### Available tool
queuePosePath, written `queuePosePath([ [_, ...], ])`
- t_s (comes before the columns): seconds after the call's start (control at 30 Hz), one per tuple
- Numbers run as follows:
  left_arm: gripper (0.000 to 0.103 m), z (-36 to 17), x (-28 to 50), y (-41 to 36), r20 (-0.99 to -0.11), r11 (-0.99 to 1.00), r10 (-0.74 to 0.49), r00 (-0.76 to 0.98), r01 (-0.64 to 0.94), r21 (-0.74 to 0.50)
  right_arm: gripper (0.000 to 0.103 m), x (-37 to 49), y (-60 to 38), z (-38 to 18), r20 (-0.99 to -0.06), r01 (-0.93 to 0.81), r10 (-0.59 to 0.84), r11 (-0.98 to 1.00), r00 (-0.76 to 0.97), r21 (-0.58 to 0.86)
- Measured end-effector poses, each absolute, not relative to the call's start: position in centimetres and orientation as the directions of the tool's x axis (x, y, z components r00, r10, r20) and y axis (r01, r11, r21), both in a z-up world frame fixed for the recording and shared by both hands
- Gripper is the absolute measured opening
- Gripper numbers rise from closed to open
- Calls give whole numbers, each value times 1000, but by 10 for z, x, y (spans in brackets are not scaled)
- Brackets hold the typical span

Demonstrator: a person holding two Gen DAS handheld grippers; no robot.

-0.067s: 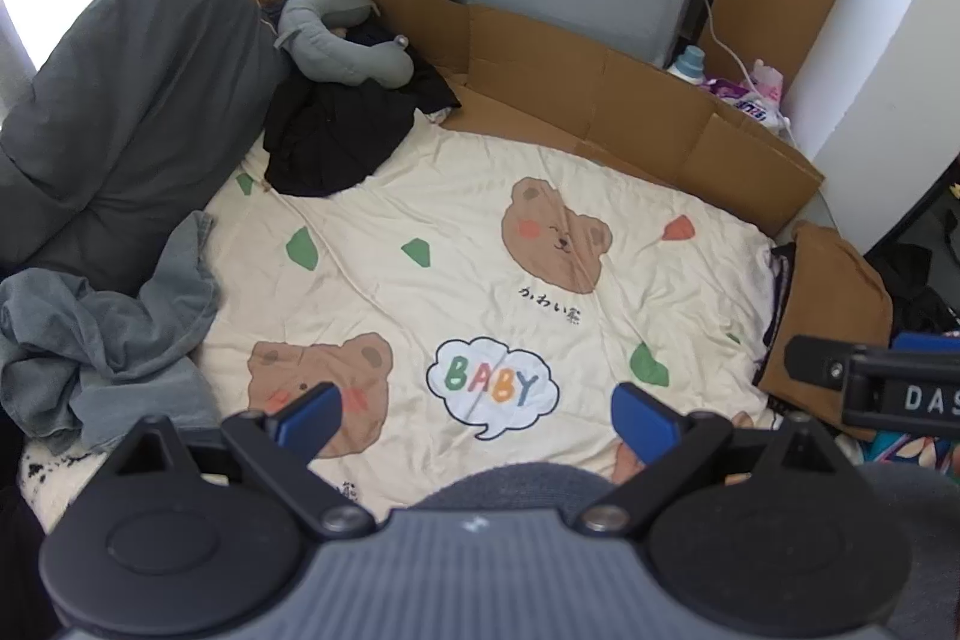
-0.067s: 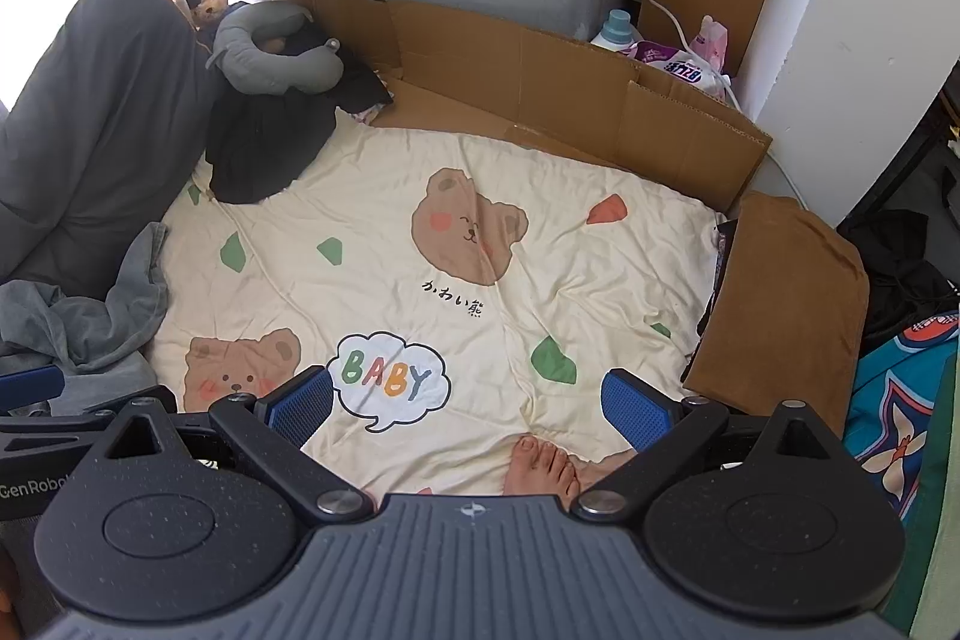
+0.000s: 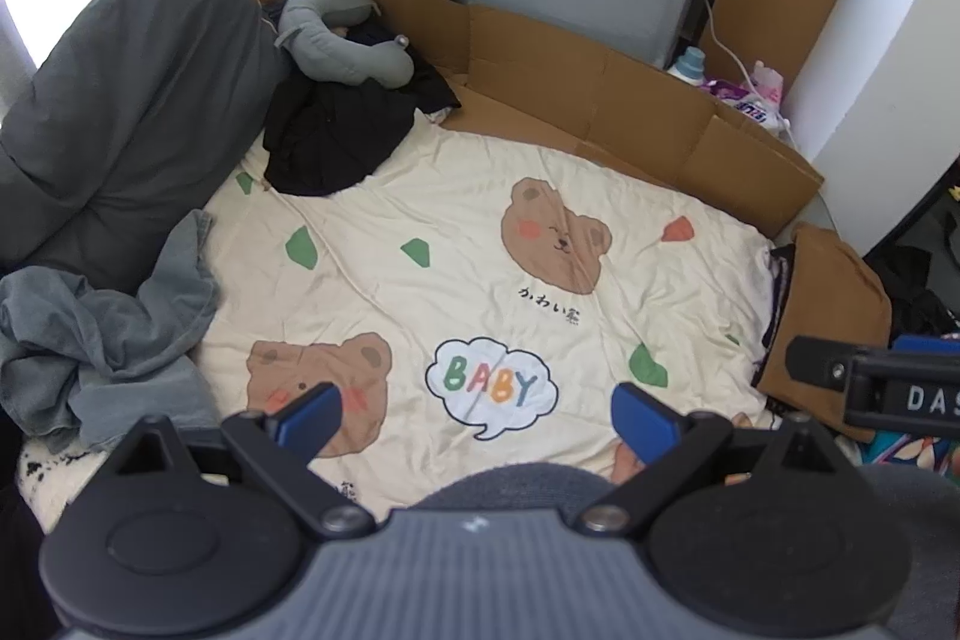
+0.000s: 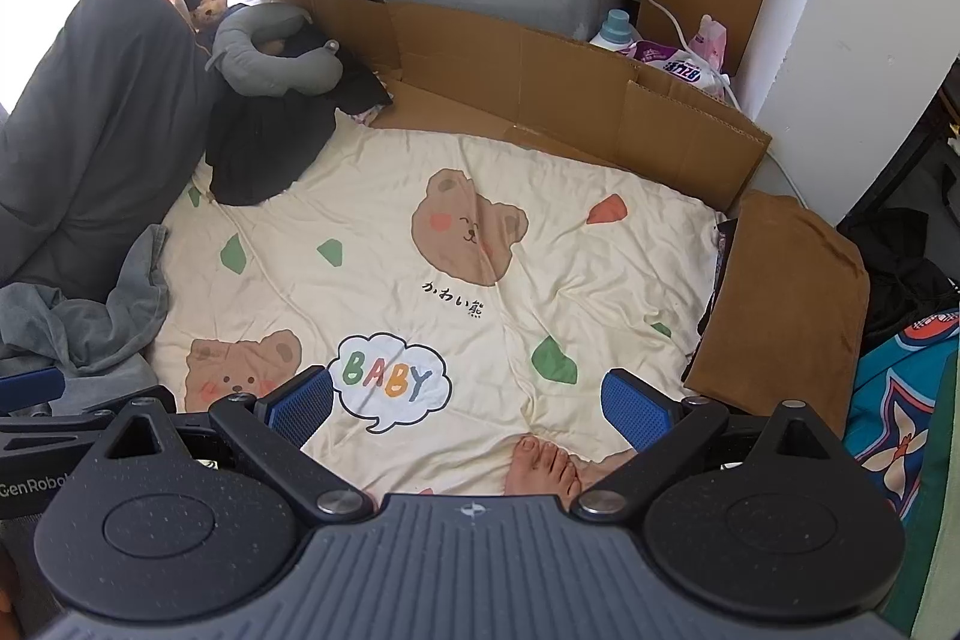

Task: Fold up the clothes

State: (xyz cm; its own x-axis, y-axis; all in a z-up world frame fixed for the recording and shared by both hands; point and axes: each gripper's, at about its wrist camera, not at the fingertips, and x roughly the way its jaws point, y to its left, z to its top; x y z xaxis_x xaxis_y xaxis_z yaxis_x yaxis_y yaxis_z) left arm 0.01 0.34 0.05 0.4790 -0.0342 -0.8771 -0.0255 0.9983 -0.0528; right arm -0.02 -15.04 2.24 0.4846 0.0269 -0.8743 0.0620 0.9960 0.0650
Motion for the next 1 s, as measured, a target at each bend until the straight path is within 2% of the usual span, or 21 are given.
queuePosePath([
  [0.13, 98, 1, 0, 9, -874, 996, -64, 481, -20, -84, 99, 0, -151, 24, -875, 61, 29, 996, 483, 67],
  [0.27, 98, 0, -1, -3, -875, 998, -24, 483, -32, -45, 99, 1, -151, 25, -876, 61, 31, 996, 482, 69],
  [1.0, 98, -2, 1, -2, -873, 998, -26, 487, -31, -47, 99, 0, -145, 23, -877, 51, 31, 997, 480, 63],
])
